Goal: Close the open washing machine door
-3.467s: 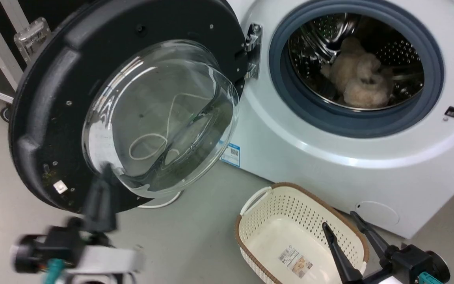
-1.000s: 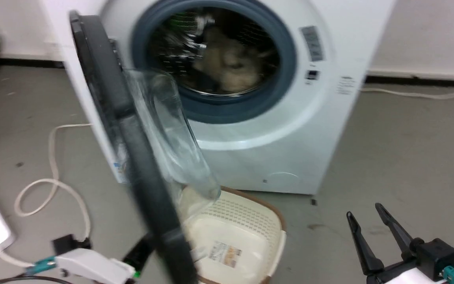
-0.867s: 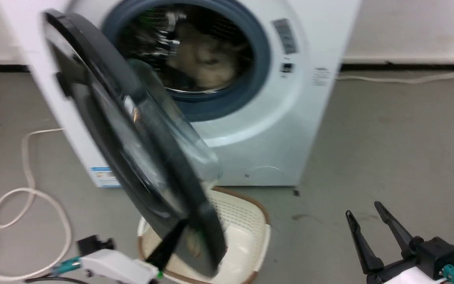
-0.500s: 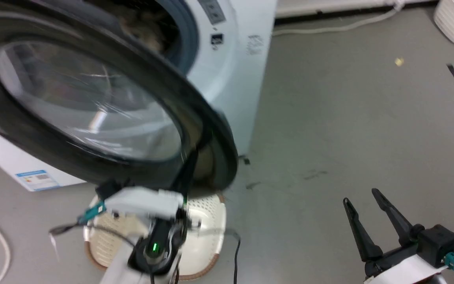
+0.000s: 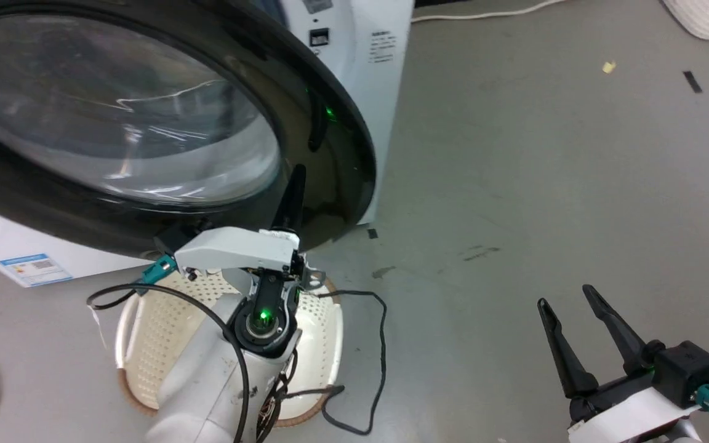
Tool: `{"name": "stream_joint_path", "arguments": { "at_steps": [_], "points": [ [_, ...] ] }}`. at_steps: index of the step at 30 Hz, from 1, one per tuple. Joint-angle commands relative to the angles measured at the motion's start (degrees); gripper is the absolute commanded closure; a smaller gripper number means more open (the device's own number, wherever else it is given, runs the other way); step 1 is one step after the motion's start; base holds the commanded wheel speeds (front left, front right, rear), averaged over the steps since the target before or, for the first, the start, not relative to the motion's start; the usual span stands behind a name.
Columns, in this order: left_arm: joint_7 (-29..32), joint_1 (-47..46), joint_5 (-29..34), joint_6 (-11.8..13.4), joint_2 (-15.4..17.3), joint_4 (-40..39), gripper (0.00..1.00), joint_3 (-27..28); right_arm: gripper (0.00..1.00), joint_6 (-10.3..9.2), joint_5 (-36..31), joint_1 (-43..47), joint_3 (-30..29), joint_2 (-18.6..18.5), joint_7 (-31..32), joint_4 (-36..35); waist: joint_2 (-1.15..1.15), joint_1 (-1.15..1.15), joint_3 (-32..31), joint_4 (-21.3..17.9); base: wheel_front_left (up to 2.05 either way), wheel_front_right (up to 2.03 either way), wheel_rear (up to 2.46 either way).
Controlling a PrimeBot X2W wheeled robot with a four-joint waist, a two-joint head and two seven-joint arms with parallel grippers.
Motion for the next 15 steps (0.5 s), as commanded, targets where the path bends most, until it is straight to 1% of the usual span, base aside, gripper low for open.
{"name": "stream_joint_path", "arguments": {
  "at_steps": [1, 3, 4, 5, 7, 9, 12, 14, 15],
  "points": [
    [-0.43, 0.44, 0.20, -0.57, 0.19, 0.55, 1.00, -0.57, 0.00, 0.05, 0.07, -0.48, -0.17, 0.05, -0.25, -0.20, -0.01, -0.01, -1.00, 1.60, 0.00, 0.00, 0.00],
    [-0.58, 1.93, 1.84, -0.63, 0.35, 0.33, 1.00, -1.38, 0.00, 0.05, -0.11, 0.05, -0.27, 0.06, -0.25, -0.44, -0.01, -0.01, -2.06, 3.07, 0.00, 0.00, 0.00],
    [-0.65, 3.05, 2.83, -0.64, 0.62, -0.41, 0.53, -1.81, 0.00, 0.05, -0.01, 0.34, -0.12, 0.03, -0.25, -0.69, -0.01, -0.01, -2.64, 3.89, 0.00, 0.00, 0.00],
    [-0.72, 4.44, 3.76, -0.65, 1.00, -1.48, 0.00, -2.19, 0.00, 0.05, 0.02, 0.70, -0.06, -0.07, -0.25, -0.91, -0.01, -0.01, -3.33, 4.83, 0.00, 0.00, 0.00],
    [-0.84, 7.80, 5.92, -0.66, 2.45, -4.18, 0.00, -3.13, 0.00, 0.05, -0.14, 1.50, -0.15, -0.26, -0.25, -1.19, -0.01, -0.01, -4.74, 6.61, 0.00, 0.00, 0.00],
    [-0.99, 11.48, 8.75, -0.66, 4.62, -7.19, 0.00, -3.72, 0.00, 0.05, -0.35, 2.43, -0.49, -0.35, -0.25, -1.39, -0.01, -0.01, -6.18, 8.57, 0.00, 0.00, 0.00],
    [-1.16, 16.72, 15.15, -0.67, 8.46, -11.24, 0.00, -3.41, 0.00, 0.05, -0.87, 3.93, -0.96, -0.44, -0.25, -1.63, -0.01, -0.01, -8.12, 11.49, 0.00, 0.00, 0.00],
    [-1.19, 20.21, 21.08, -0.67, 10.14, -13.81, 0.00, -0.83, 0.00, 0.05, -1.30, 4.95, -1.13, -0.50, -0.25, -1.72, -0.01, -0.01, -9.21, 13.28, 0.00, 0.00, 0.00],
    [-1.21, 25.31, 31.55, -0.67, 11.10, -17.64, 0.00, 3.29, 0.00, 0.05, -1.77, 5.98, -1.07, -0.69, -0.25, -1.92, -0.01, -0.01, -10.44, 15.57, 0.00, 0.00, 0.00]
  ]
}}
